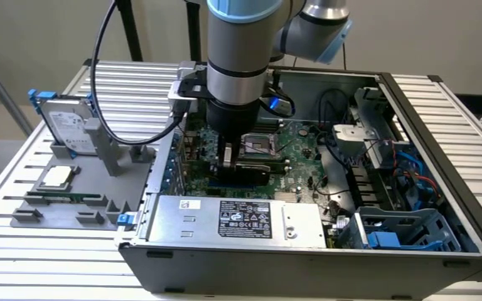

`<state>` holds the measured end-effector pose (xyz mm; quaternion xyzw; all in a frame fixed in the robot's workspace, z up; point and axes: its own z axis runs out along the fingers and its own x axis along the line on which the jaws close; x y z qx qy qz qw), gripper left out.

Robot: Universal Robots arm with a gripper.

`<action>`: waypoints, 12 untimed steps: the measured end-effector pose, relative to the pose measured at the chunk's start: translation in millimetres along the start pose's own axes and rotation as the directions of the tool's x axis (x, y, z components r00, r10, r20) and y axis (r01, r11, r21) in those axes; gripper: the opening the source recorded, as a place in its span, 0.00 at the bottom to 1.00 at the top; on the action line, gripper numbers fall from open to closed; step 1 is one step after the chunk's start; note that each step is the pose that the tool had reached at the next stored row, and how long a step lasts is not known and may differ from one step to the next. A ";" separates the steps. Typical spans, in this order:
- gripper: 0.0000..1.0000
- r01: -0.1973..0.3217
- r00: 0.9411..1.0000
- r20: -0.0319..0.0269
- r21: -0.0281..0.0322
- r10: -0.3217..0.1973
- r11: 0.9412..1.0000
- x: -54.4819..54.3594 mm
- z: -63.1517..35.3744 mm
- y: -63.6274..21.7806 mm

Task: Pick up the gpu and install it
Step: 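Press down on the gpu until it lock into place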

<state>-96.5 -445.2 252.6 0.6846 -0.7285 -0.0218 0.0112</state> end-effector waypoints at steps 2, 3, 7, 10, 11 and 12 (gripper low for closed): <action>0.00 0.000 1.000 -0.001 0.000 0.000 1.000 0.0 0.4 0.0; 0.00 0.000 1.000 -0.002 0.000 0.000 1.000 0.0 0.5 0.0; 0.00 0.000 1.000 -0.004 0.000 0.000 1.000 0.0 1.3 -0.1; 0.00 0.000 1.000 -0.006 0.000 0.000 1.000 -0.2 1.8 -0.1; 0.00 0.000 1.000 -0.006 0.000 0.000 1.000 -0.4 1.9 -0.1; 0.00 0.000 1.000 -0.007 0.000 0.000 1.000 -0.6 1.9 0.0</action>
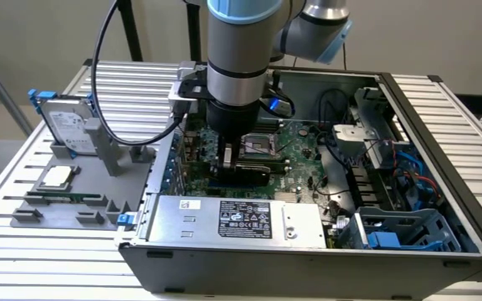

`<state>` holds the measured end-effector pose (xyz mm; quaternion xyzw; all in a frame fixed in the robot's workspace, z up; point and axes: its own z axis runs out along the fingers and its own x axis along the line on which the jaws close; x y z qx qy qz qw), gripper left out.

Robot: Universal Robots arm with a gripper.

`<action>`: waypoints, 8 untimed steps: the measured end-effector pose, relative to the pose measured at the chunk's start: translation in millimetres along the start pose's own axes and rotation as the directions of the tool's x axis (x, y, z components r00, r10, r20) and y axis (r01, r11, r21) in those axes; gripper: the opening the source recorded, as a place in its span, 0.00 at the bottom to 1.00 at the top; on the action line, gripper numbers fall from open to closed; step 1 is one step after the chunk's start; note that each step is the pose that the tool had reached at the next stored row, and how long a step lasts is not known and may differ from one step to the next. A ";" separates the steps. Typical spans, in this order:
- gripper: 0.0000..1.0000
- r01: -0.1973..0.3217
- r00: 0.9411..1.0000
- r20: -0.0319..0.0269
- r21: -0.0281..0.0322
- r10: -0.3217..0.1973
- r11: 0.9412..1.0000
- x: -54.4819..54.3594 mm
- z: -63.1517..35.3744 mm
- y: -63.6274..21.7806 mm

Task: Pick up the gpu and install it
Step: 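Press down on the gpu until it lock into place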

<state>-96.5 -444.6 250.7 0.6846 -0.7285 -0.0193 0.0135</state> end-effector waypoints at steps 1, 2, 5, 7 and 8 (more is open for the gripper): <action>0.00 0.000 1.000 -0.001 0.000 0.000 1.000 -0.4 0.1 0.0; 0.00 0.000 1.000 -0.001 0.000 0.000 1.000 -0.7 0.2 0.1; 0.00 0.000 1.000 -0.003 0.000 0.000 1.000 -2.2 0.3 0.1; 0.00 0.000 1.000 -0.004 0.000 0.000 1.000 -2.7 0.5 0.1; 0.00 0.000 1.000 -0.004 0.000 0.000 1.000 -2.9 0.6 0.1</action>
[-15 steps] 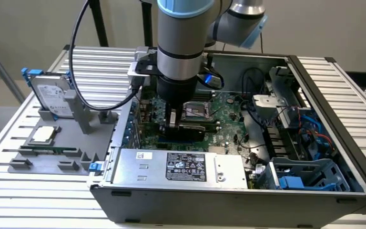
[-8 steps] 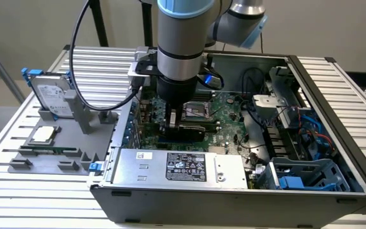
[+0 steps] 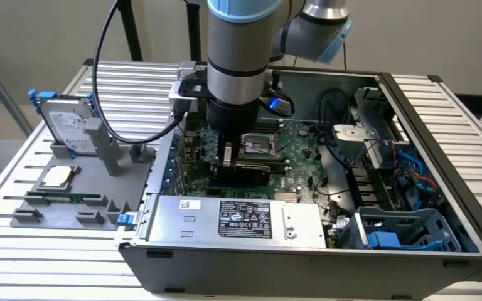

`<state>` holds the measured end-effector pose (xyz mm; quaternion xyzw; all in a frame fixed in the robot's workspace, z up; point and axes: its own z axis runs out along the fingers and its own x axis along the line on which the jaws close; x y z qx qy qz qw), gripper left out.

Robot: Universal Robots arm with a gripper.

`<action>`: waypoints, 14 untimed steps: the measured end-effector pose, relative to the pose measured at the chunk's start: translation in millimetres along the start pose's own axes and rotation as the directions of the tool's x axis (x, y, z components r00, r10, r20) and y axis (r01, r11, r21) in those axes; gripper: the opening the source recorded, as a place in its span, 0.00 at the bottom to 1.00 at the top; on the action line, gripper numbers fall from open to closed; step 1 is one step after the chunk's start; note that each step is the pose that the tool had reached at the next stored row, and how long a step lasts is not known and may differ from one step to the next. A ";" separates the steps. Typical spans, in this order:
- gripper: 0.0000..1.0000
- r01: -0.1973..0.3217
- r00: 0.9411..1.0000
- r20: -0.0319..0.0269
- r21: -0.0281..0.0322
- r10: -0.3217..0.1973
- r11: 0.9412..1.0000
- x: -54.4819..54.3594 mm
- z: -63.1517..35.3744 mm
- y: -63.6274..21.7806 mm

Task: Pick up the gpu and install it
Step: 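Press down on the gpu until it lock into place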

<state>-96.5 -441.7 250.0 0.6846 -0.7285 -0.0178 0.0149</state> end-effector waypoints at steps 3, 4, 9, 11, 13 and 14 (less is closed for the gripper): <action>0.00 0.000 1.000 -0.002 0.000 0.000 1.000 -0.2 0.3 0.1; 0.00 0.000 1.000 -0.002 0.000 0.000 1.000 -0.2 0.4 0.1; 0.00 0.000 1.000 -0.005 0.000 0.000 1.000 -0.3 1.5 0.6; 0.00 0.000 1.000 -0.007 0.000 0.000 1.000 -0.7 1.7 0.7; 0.00 0.000 1.000 -0.008 0.000 0.000 1.000 -1.2 1.8 0.7; 0.00 0.000 1.000 -0.009 0.000 0.000 1.000 -1.4 1.8 0.7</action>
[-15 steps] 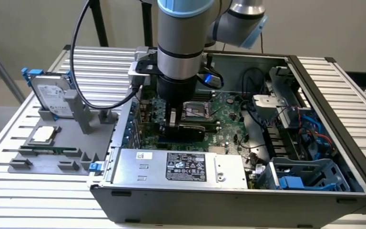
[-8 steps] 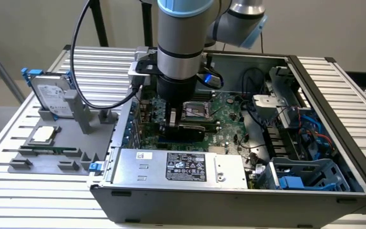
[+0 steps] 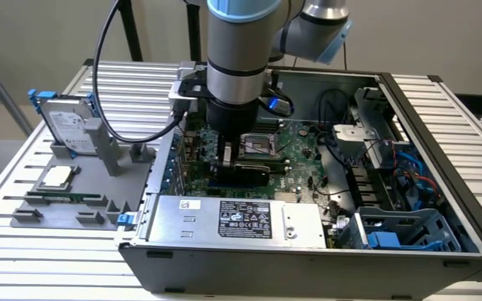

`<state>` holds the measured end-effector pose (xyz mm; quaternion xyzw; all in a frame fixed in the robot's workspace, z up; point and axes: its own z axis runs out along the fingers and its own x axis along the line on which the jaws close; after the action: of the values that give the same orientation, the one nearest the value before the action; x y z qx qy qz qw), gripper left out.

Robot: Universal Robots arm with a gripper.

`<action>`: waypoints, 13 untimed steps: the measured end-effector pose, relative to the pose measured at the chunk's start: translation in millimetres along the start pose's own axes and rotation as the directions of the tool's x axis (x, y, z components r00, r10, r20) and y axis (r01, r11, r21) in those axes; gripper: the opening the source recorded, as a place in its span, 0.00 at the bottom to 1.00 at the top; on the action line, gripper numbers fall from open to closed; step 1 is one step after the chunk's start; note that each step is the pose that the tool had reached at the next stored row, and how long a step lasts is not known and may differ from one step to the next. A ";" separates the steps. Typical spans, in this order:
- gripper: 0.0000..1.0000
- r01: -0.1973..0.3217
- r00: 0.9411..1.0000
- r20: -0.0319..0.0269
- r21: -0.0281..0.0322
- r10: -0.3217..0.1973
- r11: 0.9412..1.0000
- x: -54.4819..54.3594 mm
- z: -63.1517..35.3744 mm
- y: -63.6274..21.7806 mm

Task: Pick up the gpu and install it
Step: 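Press down on the gpu until it lock into place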

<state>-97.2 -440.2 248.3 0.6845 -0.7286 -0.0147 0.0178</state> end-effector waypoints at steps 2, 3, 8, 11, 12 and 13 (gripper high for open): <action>0.00 0.000 1.000 -0.001 0.000 0.000 1.000 -0.7 0.1 0.1; 0.00 0.000 1.000 -0.002 0.000 0.000 1.000 -0.9 0.1 0.1; 0.00 0.000 1.000 -0.005 0.001 0.000 1.000 -1.9 1.1 0.3; 0.00 0.000 1.000 -0.008 0.001 0.000 1.000 -1.9 2.5 0.9; 0.00 0.000 1.000 -0.009 0.001 0.000 1.000 -1.9 3.0 1.1; 0.00 0.000 1.000 -0.010 0.001 0.000 1.000 -1.9 3.4 1.2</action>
<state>-98.5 -438.3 245.0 0.6845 -0.7286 -0.0109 0.0214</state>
